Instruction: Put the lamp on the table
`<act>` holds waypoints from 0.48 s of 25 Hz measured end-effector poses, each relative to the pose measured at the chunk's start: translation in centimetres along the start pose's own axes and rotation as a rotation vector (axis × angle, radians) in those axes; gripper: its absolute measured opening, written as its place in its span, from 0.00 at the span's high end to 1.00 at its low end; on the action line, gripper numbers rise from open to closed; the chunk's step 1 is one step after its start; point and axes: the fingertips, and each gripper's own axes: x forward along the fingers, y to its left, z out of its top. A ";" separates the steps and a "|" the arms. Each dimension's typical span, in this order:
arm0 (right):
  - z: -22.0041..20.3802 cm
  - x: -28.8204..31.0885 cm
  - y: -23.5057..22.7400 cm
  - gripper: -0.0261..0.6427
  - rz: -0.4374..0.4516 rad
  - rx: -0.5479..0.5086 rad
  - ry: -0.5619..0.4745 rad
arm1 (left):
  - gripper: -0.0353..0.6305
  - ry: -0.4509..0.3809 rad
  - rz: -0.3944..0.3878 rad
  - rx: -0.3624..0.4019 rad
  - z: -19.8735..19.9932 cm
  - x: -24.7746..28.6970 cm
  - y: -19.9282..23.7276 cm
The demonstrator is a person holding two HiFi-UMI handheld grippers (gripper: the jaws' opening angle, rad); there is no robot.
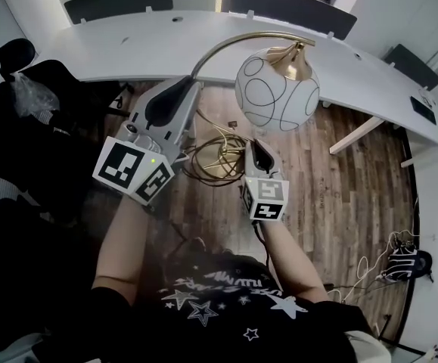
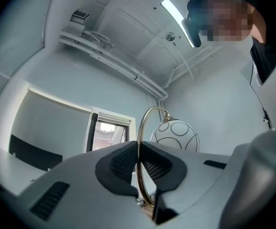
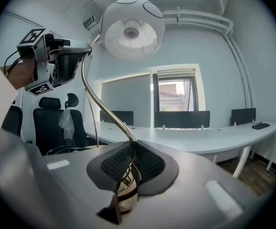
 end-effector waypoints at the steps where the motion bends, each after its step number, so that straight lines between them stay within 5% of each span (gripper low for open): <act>1: 0.1 0.0 0.1 0.91 0.002 0.002 -0.005 | 0.90 -0.003 0.000 0.004 0.1 0.0 0.0; 12: 0.7 0.3 0.6 0.91 -0.005 0.012 -0.015 | 0.90 -0.019 -0.023 0.030 0.8 -0.3 -0.1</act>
